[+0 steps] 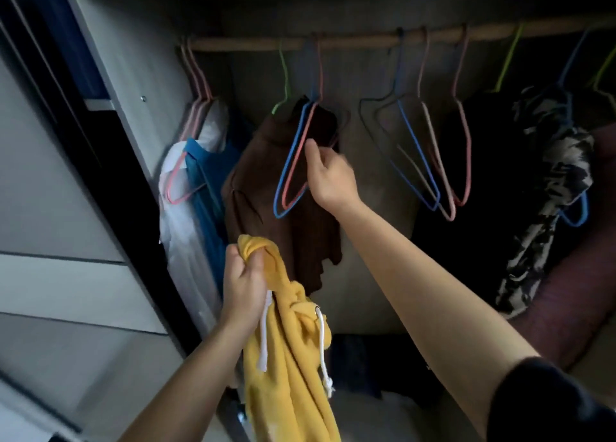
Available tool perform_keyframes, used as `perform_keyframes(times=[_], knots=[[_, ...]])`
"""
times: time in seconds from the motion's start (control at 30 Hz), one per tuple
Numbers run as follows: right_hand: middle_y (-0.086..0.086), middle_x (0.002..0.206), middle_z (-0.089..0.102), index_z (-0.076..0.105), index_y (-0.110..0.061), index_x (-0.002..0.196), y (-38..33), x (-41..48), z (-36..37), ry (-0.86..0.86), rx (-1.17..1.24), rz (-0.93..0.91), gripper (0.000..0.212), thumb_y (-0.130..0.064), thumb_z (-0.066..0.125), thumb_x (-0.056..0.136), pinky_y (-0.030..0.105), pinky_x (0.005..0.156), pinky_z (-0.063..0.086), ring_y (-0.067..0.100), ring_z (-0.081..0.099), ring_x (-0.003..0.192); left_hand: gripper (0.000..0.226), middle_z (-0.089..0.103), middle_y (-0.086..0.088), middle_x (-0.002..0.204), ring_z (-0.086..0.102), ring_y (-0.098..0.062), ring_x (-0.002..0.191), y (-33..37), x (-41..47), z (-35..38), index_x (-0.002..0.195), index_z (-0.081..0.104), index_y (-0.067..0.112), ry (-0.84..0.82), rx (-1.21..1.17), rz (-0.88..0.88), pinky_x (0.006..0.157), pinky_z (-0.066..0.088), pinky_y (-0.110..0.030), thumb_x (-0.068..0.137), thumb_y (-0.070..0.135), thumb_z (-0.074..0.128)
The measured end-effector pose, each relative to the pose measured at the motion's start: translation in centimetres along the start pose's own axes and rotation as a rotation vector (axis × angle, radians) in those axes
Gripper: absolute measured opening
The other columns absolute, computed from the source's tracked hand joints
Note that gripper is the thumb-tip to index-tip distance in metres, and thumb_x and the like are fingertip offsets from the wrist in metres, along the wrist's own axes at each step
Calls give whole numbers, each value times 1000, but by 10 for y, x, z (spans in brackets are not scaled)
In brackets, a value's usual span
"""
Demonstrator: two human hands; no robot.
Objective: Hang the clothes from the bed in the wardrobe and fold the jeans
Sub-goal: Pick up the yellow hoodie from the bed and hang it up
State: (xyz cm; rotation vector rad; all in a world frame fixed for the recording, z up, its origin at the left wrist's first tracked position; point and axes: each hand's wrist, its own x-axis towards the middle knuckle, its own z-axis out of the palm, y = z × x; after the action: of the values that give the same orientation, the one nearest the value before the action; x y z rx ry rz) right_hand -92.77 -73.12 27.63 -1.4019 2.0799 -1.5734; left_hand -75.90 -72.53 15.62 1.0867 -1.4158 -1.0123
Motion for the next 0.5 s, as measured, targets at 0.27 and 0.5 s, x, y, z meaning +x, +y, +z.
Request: perform_keyframes(times=[0.27, 0.5], knots=[[16, 114, 64, 61, -5, 119, -9, 6, 37, 358, -102, 12, 31, -26, 43, 104, 20, 71, 30, 32, 61, 102, 10, 61, -1, 83, 58, 4, 64, -13, 33, -28, 89, 53, 23, -194, -94, 52, 56, 43, -9, 99, 23, 51], [1, 91, 67, 57, -15, 113, 7, -33, 7, 473, -4, -53, 30, -37, 38, 106, 38, 72, 52, 15, 65, 81, 5, 62, 2, 87, 61, 2, 68, -17, 37, -30, 94, 54, 27, -254, -95, 24, 58, 46, -16, 98, 28, 53]])
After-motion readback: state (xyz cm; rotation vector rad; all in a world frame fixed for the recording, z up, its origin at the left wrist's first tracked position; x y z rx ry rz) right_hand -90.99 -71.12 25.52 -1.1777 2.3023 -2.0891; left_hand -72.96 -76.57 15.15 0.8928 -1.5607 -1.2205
